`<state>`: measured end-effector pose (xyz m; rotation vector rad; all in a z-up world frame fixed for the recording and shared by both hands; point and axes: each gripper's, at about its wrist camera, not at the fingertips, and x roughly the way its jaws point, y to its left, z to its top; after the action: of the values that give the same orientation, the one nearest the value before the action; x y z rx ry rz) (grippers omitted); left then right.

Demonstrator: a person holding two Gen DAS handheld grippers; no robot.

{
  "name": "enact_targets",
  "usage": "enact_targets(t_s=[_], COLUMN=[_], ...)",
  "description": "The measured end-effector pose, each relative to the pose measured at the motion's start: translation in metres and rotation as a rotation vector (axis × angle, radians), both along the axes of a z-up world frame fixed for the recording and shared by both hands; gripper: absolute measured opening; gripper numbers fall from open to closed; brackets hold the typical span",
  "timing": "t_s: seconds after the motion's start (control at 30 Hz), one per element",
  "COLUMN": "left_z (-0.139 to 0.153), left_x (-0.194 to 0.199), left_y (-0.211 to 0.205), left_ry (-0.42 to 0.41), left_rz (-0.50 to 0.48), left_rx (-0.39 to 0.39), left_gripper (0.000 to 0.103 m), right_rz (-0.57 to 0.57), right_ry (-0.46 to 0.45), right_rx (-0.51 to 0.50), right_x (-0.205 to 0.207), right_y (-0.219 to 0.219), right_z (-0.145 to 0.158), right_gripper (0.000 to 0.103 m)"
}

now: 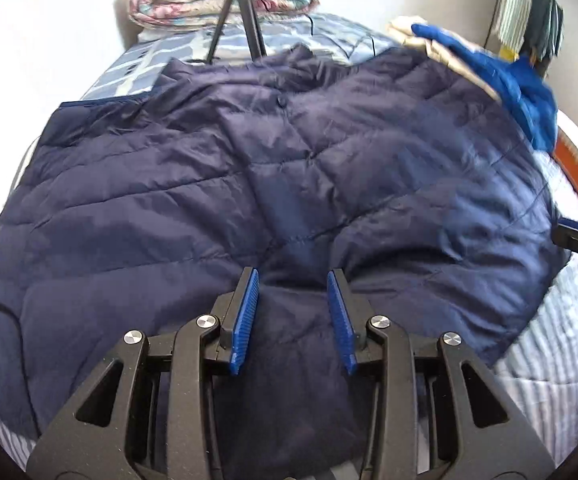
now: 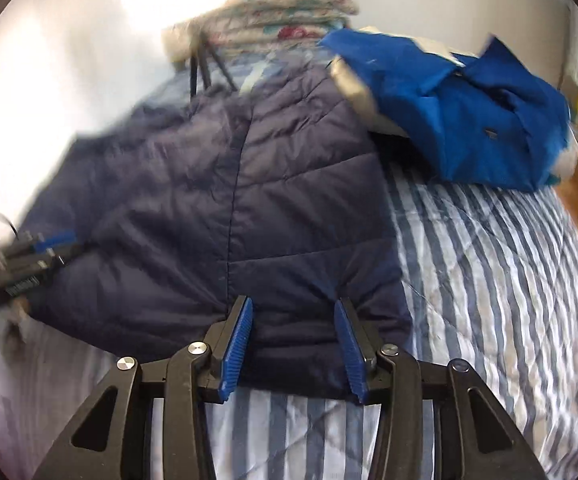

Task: Fold large clothes

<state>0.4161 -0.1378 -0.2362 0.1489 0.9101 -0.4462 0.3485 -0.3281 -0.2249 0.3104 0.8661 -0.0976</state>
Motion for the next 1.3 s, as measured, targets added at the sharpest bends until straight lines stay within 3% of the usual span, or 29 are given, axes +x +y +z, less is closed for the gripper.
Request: enact_targets(t_s=[0.03, 0.1, 0.17, 0.47, 0.63, 0.73, 0.83, 0.97, 1.03, 1.07, 1.1, 1.2, 1.3], left_z=[0.006, 0.015, 0.022, 0.013, -0.010, -0.013, -0.001, 0.043, 0.066, 0.077, 0.087, 0.110, 0.121], left_x=[-0.004, -0.014, -0.021, -0.029, -0.018, -0.019, -0.023, -0.047, -0.064, -0.073, -0.083, -0.113, -0.146], left_y=[0.001, 0.004, 0.004, -0.014, -0.017, -0.020, -0.014, 0.015, 0.034, 0.045, 0.057, 0.091, 0.125], left_ry=[-0.009, -0.033, -0.041, -0.023, 0.045, 0.035, 0.034, -0.014, -0.048, -0.062, -0.075, -0.096, -0.107], left_rz=[-0.001, -0.003, -0.003, -0.002, 0.014, 0.012, 0.039, 0.076, 0.091, 0.100, 0.112, 0.149, 0.192], left_rx=[-0.004, -0.008, -0.023, 0.003, 0.014, 0.034, 0.016, -0.056, -0.071, -0.078, -0.082, -0.092, -0.104], left_gripper=[0.037, 0.037, 0.037, 0.037, 0.037, 0.037, 0.037, 0.037, 0.037, 0.037, 0.037, 0.037, 0.037], right_rz=[-0.018, -0.055, -0.078, -0.164, -0.219, -0.268, -0.276, -0.280, -0.294, -0.295, -0.290, -0.282, -0.243], right_ry=[-0.019, -0.048, -0.049, -0.011, 0.025, 0.017, 0.019, 0.022, 0.025, 0.026, 0.029, 0.022, 0.003], right_rx=[0.014, 0.013, 0.028, 0.337, 0.415, 0.446, 0.413, 0.412, 0.391, 0.395, 0.406, 0.367, 0.273], right_x=[-0.006, -0.021, -0.030, -0.024, -0.008, -0.002, -0.004, 0.000, 0.003, 0.007, 0.009, 0.011, 0.013], right_y=[-0.004, -0.014, -0.021, -0.039, -0.038, -0.041, -0.037, -0.037, -0.038, -0.038, -0.039, -0.038, -0.028], right_z=[0.003, 0.009, 0.006, -0.025, -0.045, -0.053, -0.049, -0.050, -0.049, -0.048, -0.047, -0.033, -0.011], right_gripper=[0.050, 0.071, 0.079, 0.084, 0.084, 0.086, 0.085, 0.085, 0.077, 0.066, 0.046, 0.020, 0.012])
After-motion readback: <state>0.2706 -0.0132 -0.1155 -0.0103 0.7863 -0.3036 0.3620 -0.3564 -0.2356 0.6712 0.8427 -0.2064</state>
